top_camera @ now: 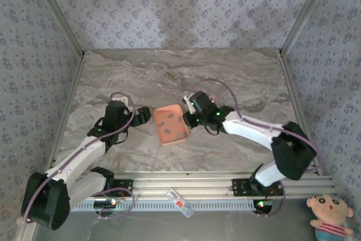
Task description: Load the staples into the stapler
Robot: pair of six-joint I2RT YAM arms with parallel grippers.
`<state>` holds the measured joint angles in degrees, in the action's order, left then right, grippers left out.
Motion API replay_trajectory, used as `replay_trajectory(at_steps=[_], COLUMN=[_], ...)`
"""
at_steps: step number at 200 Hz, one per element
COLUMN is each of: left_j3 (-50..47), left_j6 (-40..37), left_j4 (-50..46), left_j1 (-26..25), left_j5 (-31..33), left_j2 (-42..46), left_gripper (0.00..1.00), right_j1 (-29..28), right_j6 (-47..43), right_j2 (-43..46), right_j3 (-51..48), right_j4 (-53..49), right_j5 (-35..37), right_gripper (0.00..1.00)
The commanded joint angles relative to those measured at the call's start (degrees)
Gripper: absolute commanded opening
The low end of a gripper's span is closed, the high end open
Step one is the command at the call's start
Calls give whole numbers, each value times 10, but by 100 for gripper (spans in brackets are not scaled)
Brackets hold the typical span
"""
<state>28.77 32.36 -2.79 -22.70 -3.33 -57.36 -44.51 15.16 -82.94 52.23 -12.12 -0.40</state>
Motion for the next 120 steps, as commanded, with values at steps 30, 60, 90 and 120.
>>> replay_trajectory(at_steps=[30, 60, 90, 120], left_j3=[75, 91, 92, 89], left_j6=[-29, -26, -17, -12], left_j4=[38, 49, 55, 57], left_j1=[-78, -103, -116, -121], left_j5=[29, 32, 39, 50], left_j2=[-65, -98, -111, -114], left_gripper=[95, 95, 95, 95], right_j1=[62, 123, 157, 163], right_j6=[117, 158, 172, 173], right_j2=[125, 153, 134, 106], right_j3=[-70, -125, -152, -166], right_j4=[-157, -180, -180, -174], right_j5=[54, 13, -13, -21], right_gripper=[20, 20, 20, 20])
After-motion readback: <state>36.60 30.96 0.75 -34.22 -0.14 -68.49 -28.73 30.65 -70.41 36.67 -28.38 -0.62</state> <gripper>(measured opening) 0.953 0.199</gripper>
